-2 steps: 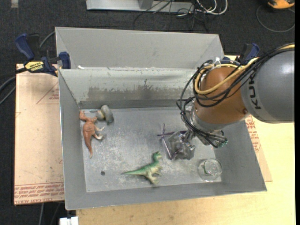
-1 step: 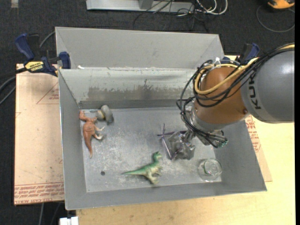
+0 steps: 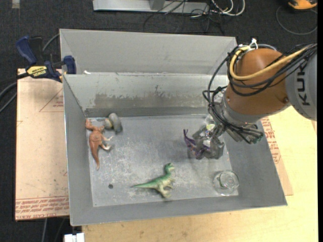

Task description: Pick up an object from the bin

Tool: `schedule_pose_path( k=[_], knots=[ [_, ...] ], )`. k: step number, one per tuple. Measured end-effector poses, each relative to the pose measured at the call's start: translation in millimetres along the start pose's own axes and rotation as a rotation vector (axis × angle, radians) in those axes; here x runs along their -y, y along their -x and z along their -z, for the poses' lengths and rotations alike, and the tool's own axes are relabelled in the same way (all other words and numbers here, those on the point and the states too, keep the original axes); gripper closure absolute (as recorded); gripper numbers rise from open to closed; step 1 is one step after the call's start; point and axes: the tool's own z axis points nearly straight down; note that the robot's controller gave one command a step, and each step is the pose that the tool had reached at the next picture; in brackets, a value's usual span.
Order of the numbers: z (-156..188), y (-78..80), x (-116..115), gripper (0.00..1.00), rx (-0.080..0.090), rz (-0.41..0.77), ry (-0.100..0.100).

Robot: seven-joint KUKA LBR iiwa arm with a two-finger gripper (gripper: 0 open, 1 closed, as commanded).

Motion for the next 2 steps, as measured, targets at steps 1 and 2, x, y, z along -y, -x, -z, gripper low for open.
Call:
schedule_pose_path(
  k=[1, 2],
  knots=[
    [12, 7.4, -32, 1.00, -0.002, 0.039, 0.004],
    [91, -2.5, -26, 1.00, -0.001, 0.016, 0.003]
  ],
)
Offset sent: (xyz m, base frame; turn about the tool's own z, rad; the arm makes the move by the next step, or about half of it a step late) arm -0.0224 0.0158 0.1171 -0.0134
